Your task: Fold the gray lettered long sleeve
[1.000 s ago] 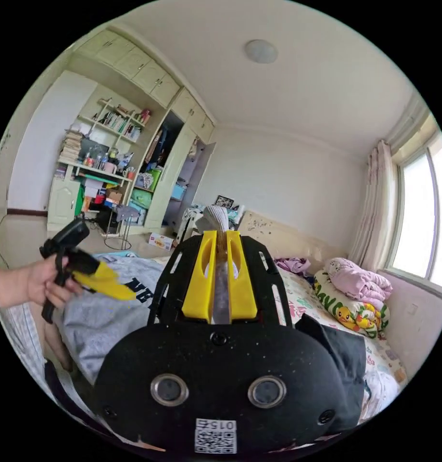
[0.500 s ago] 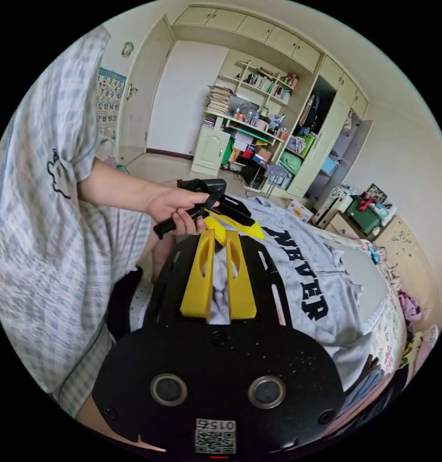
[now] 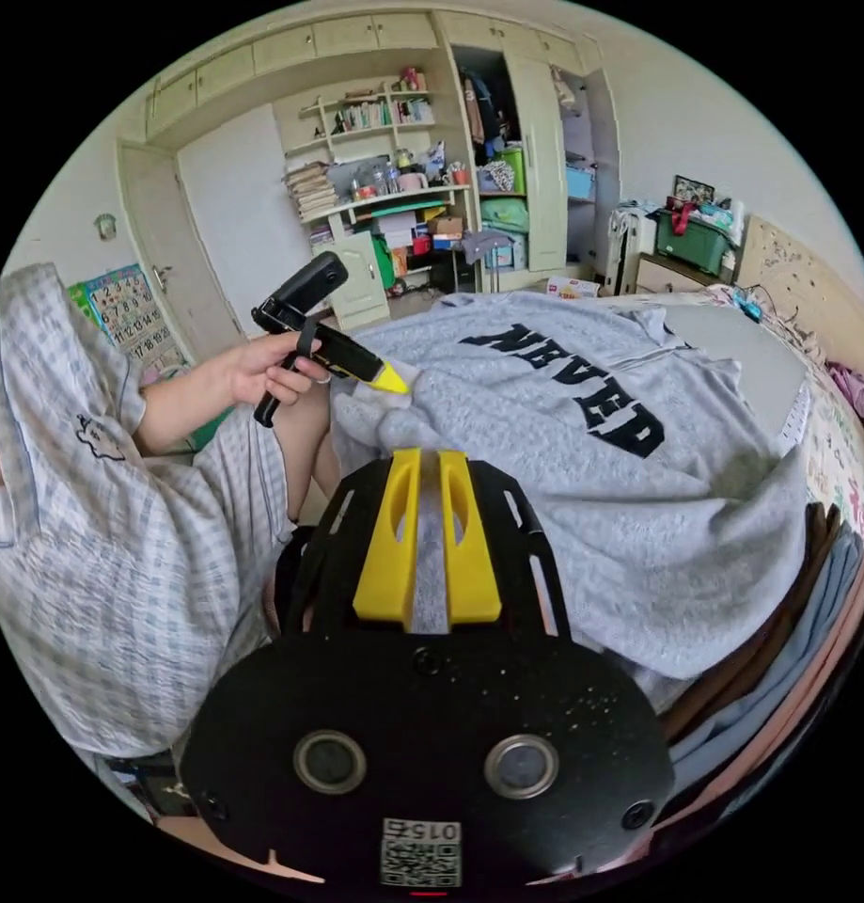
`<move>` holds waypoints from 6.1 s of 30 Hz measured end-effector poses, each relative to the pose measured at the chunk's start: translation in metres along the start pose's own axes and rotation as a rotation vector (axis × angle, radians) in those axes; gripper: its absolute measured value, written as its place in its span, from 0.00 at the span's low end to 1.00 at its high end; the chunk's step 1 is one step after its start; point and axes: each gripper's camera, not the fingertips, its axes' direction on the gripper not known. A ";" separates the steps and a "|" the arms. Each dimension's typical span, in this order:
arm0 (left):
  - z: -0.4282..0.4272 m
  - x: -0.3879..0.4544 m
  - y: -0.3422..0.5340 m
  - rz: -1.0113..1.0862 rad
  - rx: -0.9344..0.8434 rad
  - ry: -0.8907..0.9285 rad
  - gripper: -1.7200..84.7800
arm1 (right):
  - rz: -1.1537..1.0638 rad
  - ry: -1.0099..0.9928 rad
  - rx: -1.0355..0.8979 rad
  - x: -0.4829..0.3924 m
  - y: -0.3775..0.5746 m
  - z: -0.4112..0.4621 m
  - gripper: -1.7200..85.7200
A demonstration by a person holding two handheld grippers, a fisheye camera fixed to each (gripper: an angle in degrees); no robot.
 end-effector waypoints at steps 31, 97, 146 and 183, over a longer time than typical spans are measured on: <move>0.376 0.144 -0.233 0.395 -0.237 -0.486 0.17 | 0.292 0.376 -0.357 0.156 -0.337 0.027 0.14; 0.089 0.082 -0.034 0.126 0.040 -0.652 0.03 | -0.451 -0.242 -0.334 0.275 -0.095 0.105 0.01; -0.356 -0.348 0.006 -1.177 0.634 0.408 0.26 | 0.088 -0.054 -0.121 0.384 -0.126 0.094 0.01; -0.048 0.105 -0.084 0.696 -0.182 -0.566 0.03 | 0.613 0.242 0.200 0.249 -0.232 0.083 0.03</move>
